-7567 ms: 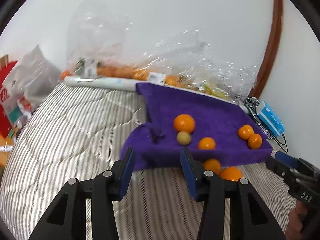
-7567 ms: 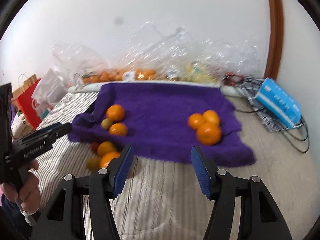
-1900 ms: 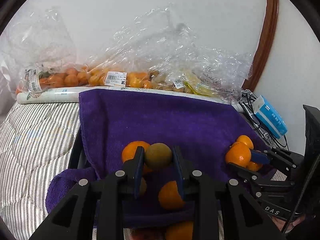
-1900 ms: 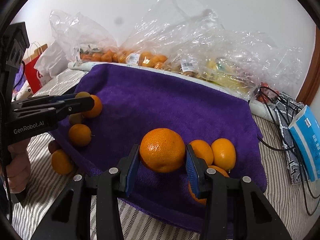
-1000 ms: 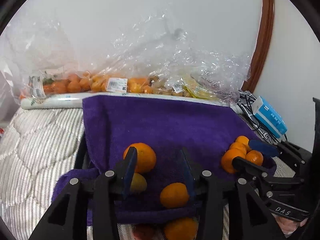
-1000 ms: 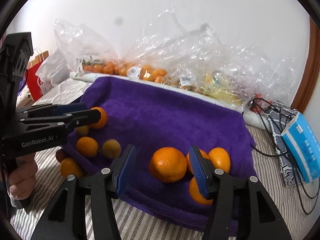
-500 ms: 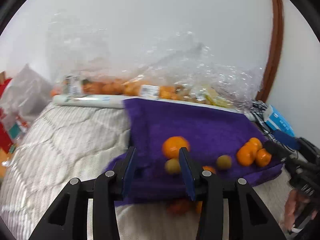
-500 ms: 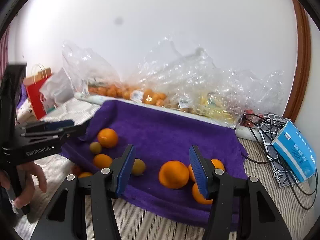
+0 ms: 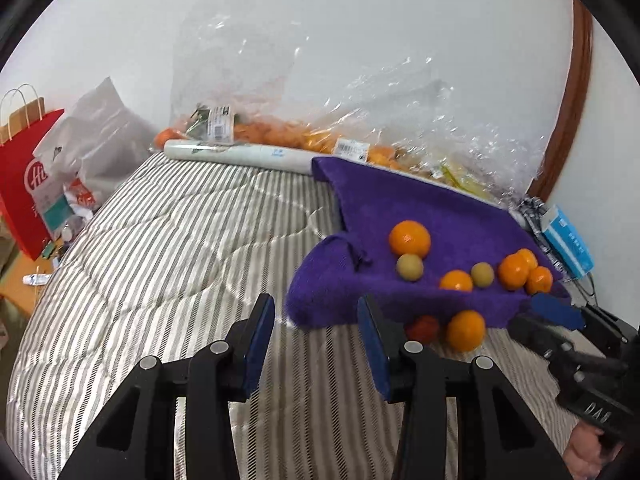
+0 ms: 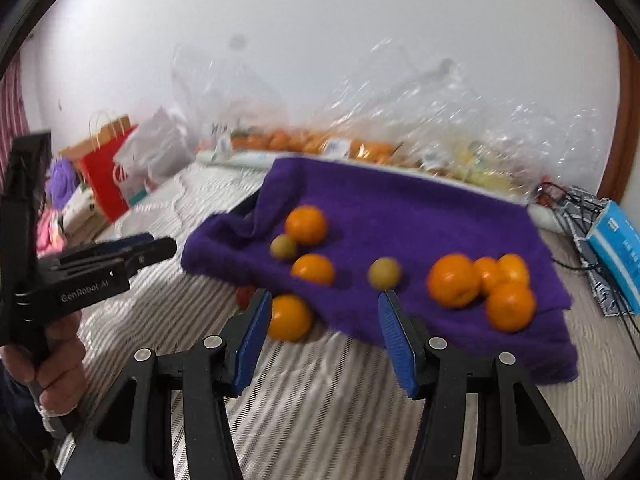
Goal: Organize fruits
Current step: 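Grasp another orange from the bedspread with the right tool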
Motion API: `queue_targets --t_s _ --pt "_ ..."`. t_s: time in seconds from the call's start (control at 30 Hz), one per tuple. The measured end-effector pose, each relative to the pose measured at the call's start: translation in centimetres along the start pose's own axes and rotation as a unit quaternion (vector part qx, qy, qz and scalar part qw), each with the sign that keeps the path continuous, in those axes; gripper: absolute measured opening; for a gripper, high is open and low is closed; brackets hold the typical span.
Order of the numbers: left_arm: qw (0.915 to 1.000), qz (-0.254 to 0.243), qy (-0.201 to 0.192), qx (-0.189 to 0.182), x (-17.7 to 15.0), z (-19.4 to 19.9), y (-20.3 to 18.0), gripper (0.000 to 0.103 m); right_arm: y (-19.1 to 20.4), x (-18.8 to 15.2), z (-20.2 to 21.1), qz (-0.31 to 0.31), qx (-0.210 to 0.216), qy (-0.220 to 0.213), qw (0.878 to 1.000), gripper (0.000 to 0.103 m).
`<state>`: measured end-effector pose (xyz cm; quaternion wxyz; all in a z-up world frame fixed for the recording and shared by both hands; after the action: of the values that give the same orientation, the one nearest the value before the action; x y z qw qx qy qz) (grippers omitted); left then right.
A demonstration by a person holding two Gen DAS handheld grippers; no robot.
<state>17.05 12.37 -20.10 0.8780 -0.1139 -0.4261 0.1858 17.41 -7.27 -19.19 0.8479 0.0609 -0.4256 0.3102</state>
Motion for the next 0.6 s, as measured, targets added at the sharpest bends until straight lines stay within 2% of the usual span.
queue_targets --t_s 0.23,0.3,0.4,0.47,0.57,0.6 --pt "0.9996 0.019 0.017 0.010 0.4 -0.2 0.6 0.041 0.8 -0.3 -2.4 -0.012 0.010 0.025 1.000 0.051" --pt "0.9995 0.025 0.006 -0.015 0.9 0.6 0.5 0.043 0.9 -0.3 -3.3 -0.013 0.010 0.037 0.999 0.051" --pt "0.9995 0.028 0.006 -0.011 0.6 0.7 0.7 0.046 0.8 -0.3 -4.5 -0.026 0.026 0.051 0.998 0.051" --pt "0.9992 0.032 0.005 -0.025 0.6 0.9 0.7 0.046 0.8 -0.4 -5.3 -0.033 0.043 0.068 0.996 0.046" --pt "0.9991 0.031 0.001 -0.029 0.7 1.2 0.6 0.046 0.8 -0.4 -5.4 -0.036 0.049 0.067 0.996 0.036" --pt "0.9991 0.031 0.000 -0.030 0.7 1.2 0.6 0.046 0.8 -0.4 -5.3 -0.037 0.049 0.065 0.996 0.035"
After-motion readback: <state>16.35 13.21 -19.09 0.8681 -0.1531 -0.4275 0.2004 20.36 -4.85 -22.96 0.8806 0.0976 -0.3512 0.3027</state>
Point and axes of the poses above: each gripper's, at about its wrist camera, not at the fingertips, and z roughly against the way its jaws point, y to its left, x to its top, the point moved 3 cm from there along -z, roughly the way its jaws point, and after that the axes turned 14 degrees about z, right-handed, at the moved point
